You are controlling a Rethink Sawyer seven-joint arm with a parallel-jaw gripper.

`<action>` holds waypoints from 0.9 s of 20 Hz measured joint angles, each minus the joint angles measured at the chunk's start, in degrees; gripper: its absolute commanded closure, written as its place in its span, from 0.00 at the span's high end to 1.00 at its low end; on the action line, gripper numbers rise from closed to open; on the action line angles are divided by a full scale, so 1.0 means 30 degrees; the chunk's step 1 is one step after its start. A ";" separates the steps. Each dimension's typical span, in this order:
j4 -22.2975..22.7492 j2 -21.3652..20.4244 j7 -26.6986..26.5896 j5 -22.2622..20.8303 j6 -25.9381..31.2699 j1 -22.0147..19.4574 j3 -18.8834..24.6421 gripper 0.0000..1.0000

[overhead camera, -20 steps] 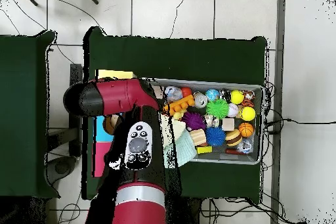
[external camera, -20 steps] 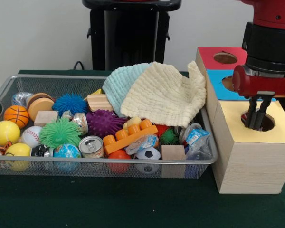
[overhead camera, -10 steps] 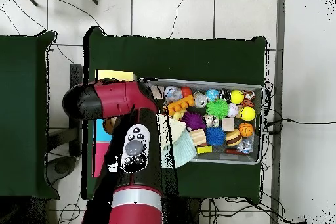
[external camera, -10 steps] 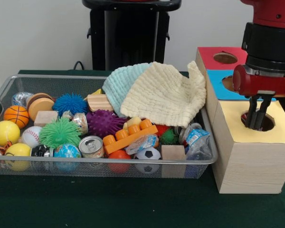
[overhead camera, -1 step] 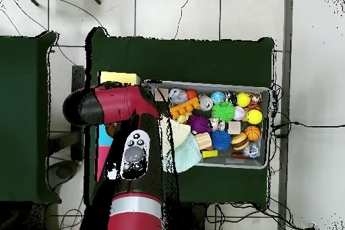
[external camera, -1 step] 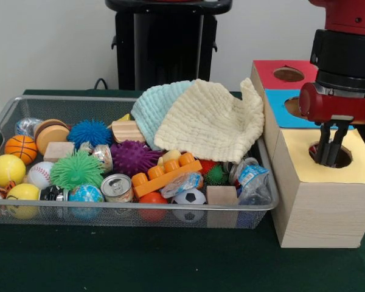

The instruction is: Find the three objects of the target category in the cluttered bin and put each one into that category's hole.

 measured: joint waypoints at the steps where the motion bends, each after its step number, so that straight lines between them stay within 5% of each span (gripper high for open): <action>1: 0.0011 0.0000 0.0000 0.0000 -0.0034 0.0006 -0.0004 0.00; 18: 0.1432 -0.0417 0.0000 0.0008 -0.2494 0.0012 -0.0010 0.00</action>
